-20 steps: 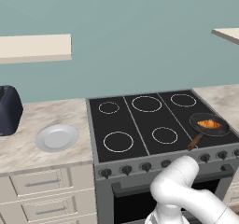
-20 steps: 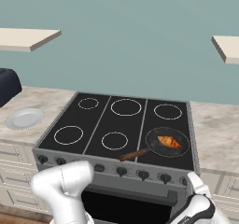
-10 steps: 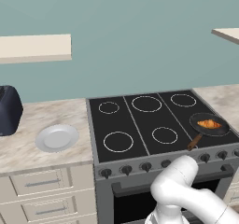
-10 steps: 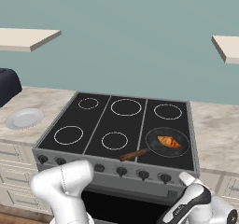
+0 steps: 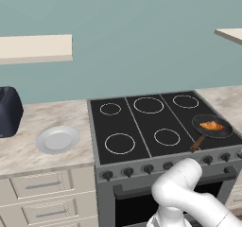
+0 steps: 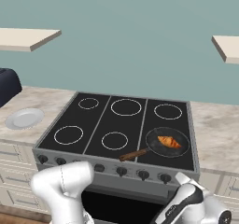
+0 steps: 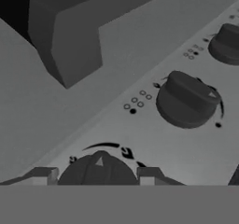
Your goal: Pick the croissant and place it on the pan. Then turn on the stove to warm the croissant.
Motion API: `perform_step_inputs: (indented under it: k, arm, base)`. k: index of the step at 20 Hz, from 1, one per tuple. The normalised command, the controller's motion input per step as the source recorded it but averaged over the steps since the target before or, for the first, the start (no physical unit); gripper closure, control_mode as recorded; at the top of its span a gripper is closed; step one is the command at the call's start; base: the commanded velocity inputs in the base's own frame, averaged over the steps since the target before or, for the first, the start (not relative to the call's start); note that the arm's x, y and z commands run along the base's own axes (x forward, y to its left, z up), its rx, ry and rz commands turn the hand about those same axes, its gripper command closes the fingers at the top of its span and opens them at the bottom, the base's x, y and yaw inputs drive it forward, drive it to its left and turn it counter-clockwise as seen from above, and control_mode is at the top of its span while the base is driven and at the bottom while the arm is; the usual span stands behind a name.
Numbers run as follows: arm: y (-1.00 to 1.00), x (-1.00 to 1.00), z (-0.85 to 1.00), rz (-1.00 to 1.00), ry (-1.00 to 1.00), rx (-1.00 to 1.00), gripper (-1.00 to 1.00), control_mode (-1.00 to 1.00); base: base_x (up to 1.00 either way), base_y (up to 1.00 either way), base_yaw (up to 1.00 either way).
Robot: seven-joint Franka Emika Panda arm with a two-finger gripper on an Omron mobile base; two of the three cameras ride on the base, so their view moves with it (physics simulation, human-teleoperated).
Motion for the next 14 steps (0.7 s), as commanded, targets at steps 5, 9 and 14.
perform_step_inputs:
  k: [5,9,14]
  arm:
    - [-0.8,-1.0,0.48,0.16,-0.47,-0.01,1.0,-1.0]
    - [-0.75,-1.0,0.6,0.17,-0.55,0.0,1.0,-1.0]
    - [-0.38,-1.0,0.9,0.18,-0.53,-0.05,1.0,-1.0]
  base:
    - [0.0,0.0,0.0]
    - [0.0,0.0,0.0]
    - [0.0,0.0,0.0]
